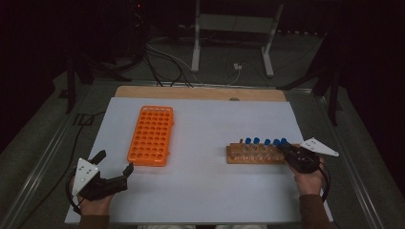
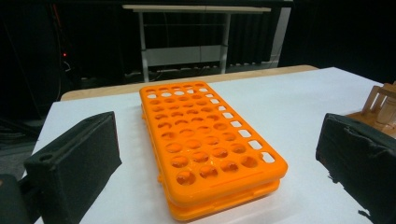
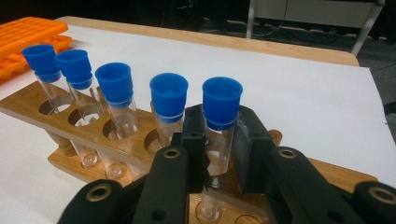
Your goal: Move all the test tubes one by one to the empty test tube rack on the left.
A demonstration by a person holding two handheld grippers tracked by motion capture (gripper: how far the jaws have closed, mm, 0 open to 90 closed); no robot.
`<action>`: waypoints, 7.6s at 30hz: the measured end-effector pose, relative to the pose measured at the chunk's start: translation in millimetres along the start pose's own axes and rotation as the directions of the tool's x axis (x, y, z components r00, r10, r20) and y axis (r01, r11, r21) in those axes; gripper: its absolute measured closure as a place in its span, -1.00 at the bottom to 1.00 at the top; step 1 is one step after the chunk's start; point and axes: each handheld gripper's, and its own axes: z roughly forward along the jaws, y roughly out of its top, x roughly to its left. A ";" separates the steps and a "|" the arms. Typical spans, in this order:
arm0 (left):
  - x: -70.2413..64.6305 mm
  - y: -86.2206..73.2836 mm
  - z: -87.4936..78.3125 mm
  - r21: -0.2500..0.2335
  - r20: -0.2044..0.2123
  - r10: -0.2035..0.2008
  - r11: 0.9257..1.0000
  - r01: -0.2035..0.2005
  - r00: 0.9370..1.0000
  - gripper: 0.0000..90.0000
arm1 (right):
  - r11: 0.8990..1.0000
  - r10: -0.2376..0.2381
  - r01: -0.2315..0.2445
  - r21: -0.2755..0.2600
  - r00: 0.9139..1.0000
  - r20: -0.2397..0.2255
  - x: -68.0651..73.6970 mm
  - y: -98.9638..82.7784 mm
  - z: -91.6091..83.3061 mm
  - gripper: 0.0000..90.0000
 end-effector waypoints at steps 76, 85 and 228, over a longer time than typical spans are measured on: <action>-10.8 -2.9 18.9 0.061 0.072 0.040 0.997 -0.044 0.997 -0.99 | 0.992 -0.096 0.087 -0.094 0.991 -0.091 41.1 50.5 -46.3 0.70; -19.5 12.0 29.2 0.065 0.142 0.029 0.997 -0.039 0.989 -0.99 | 0.991 -0.111 0.098 -0.095 0.983 -0.145 58.9 55.1 -37.8 0.70; -37.1 29.0 102.4 0.137 0.322 0.067 0.984 -0.117 0.944 0.73 | 0.989 -0.103 0.062 -0.132 0.938 -0.330 104.9 65.7 -0.9 -1.00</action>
